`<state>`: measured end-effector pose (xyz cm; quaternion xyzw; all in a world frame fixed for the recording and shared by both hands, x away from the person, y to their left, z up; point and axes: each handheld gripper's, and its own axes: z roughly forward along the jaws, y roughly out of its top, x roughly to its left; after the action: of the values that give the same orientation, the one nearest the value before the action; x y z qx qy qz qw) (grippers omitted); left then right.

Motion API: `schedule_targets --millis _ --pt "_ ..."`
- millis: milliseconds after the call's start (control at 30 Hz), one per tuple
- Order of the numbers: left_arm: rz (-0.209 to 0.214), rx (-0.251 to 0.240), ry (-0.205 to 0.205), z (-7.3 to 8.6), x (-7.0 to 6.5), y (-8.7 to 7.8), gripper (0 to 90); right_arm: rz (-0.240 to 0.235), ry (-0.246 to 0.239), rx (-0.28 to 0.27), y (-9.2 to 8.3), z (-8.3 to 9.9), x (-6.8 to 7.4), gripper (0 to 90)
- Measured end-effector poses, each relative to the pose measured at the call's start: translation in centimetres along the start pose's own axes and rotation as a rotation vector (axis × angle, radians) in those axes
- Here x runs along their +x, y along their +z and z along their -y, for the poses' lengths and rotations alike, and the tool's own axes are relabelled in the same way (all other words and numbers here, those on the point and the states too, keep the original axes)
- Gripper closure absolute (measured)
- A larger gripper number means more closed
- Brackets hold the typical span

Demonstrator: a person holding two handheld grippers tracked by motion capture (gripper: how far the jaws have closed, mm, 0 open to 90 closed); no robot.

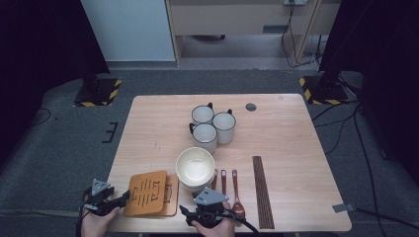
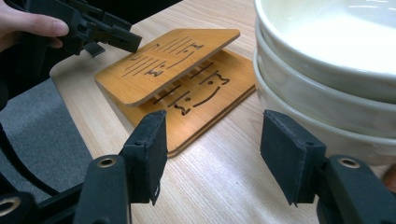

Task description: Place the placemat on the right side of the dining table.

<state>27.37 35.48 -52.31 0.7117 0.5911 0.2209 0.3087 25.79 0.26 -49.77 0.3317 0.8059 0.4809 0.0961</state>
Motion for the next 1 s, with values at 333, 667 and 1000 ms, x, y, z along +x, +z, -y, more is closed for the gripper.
schedule_targets --millis 333,667,1000 --pt "0.001 0.000 0.000 0.0 0.0 0.0 33.4 -0.019 -0.012 0.010 1.2 -0.3 0.9 41.8" --pt "0.003 -0.002 -0.003 0.0 0.0 0.0 33.4 -0.037 -0.011 0.011 2.3 -0.6 1.5 40.8" --pt "0.006 -0.003 -0.006 0.0 0.1 0.0 33.5 -0.058 -0.015 0.007 3.5 -1.2 2.2 39.5"
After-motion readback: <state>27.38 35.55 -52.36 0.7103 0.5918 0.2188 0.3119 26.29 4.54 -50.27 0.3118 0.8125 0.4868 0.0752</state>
